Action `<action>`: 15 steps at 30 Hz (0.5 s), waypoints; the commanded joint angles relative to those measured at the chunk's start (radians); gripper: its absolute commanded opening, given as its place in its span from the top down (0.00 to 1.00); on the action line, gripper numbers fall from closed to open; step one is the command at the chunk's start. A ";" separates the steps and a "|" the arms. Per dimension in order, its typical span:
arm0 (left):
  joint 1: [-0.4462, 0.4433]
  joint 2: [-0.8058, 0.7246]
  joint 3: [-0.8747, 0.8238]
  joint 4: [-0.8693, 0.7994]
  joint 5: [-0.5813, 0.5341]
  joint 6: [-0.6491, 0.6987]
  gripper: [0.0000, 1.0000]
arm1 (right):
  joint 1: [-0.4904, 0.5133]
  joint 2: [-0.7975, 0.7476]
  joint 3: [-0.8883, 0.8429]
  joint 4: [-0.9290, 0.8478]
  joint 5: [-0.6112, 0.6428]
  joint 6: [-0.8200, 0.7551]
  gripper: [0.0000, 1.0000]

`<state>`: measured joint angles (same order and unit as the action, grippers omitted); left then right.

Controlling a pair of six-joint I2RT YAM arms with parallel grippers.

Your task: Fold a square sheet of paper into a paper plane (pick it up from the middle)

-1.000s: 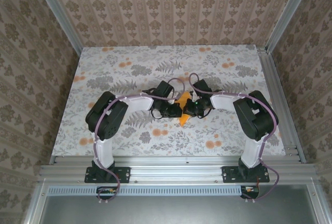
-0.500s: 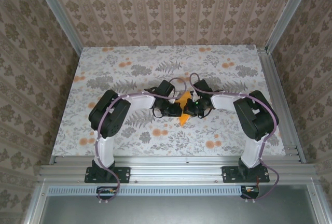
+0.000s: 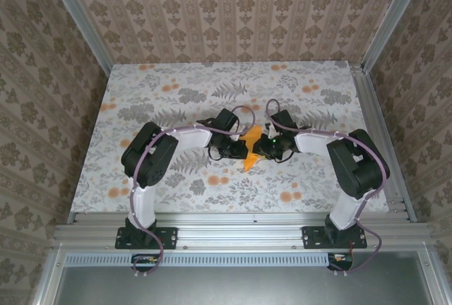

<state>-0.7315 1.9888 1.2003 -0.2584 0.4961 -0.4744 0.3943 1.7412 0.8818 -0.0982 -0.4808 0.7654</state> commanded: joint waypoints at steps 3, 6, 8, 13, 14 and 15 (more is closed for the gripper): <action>0.006 0.056 -0.025 -0.091 -0.078 0.030 0.89 | 0.003 -0.048 -0.060 0.135 -0.056 0.111 0.85; 0.005 0.059 -0.025 -0.092 -0.074 0.033 0.89 | 0.008 -0.031 -0.071 0.156 -0.062 0.127 0.87; 0.004 0.059 -0.024 -0.095 -0.073 0.037 0.89 | 0.016 -0.012 -0.077 0.167 -0.065 0.137 0.89; 0.006 0.054 -0.028 -0.101 -0.079 0.043 0.89 | 0.014 0.012 -0.075 0.105 -0.008 0.091 0.90; 0.006 0.056 -0.028 -0.100 -0.072 0.046 0.89 | 0.011 0.017 -0.076 0.095 0.005 0.079 0.90; 0.006 0.056 -0.024 -0.100 -0.067 0.049 0.89 | 0.007 0.019 -0.080 0.092 0.016 0.074 0.90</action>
<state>-0.7315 1.9888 1.2003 -0.2584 0.4969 -0.4625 0.4046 1.7370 0.8158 0.0227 -0.5034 0.8642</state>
